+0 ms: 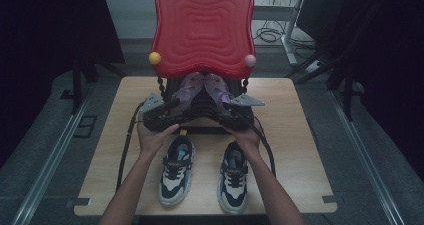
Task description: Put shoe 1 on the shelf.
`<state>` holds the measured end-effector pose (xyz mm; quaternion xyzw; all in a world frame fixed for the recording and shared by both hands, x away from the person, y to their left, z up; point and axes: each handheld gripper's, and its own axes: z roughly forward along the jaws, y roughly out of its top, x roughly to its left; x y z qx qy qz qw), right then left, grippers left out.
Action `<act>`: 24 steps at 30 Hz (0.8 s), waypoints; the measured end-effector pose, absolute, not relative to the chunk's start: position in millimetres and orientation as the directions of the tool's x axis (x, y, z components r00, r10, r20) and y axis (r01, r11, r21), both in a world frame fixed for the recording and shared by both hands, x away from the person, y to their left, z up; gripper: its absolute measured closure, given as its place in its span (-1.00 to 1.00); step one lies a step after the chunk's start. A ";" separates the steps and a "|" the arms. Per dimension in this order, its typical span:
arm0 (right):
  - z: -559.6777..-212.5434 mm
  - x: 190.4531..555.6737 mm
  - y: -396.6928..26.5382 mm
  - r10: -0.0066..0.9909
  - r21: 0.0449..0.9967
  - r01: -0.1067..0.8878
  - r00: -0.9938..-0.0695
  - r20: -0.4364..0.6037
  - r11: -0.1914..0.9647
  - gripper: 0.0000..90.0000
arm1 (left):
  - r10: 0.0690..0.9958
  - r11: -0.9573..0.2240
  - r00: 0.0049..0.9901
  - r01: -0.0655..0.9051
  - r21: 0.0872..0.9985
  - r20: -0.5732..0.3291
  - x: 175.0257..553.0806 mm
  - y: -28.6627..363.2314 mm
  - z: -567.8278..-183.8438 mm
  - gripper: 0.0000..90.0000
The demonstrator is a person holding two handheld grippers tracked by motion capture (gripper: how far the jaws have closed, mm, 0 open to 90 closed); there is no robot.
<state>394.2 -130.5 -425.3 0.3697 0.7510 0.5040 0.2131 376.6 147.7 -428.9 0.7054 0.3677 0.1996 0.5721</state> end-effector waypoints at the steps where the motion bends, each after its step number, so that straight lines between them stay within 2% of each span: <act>1: -425.2 394.2 -130.5 0.769 0.914 0.340 -0.637 0.053 0.219 0.19 | 0.748 -0.074 0.649 0.289 0.954 -0.138 376.4 147.8 -429.4 -0.03; 6: -424.2 394.3 -132.1 0.751 0.908 0.350 -0.657 0.062 0.231 0.14 | 0.749 -0.067 0.648 0.278 0.958 -0.136 375.1 148.8 -430.6 -0.04; 7: -425.0 393.5 -130.2 0.771 0.912 0.346 -0.634 0.055 0.219 0.12 | 0.749 -0.065 0.649 0.276 0.959 -0.136 374.8 148.9 -430.7 -0.05; 18: -422.5 391.5 -129.6 0.798 0.910 0.348 -0.601 0.033 0.225 0.01 | 0.750 -0.061 0.647 0.274 0.960 -0.137 372.9 152.1 -429.9 -0.08; 24: -419.2 390.4 -135.4 0.807 0.914 0.343 -0.589 0.031 0.215 0.03 | 0.747 -0.062 0.651 0.274 0.960 -0.137 372.6 150.6 -430.2 -0.08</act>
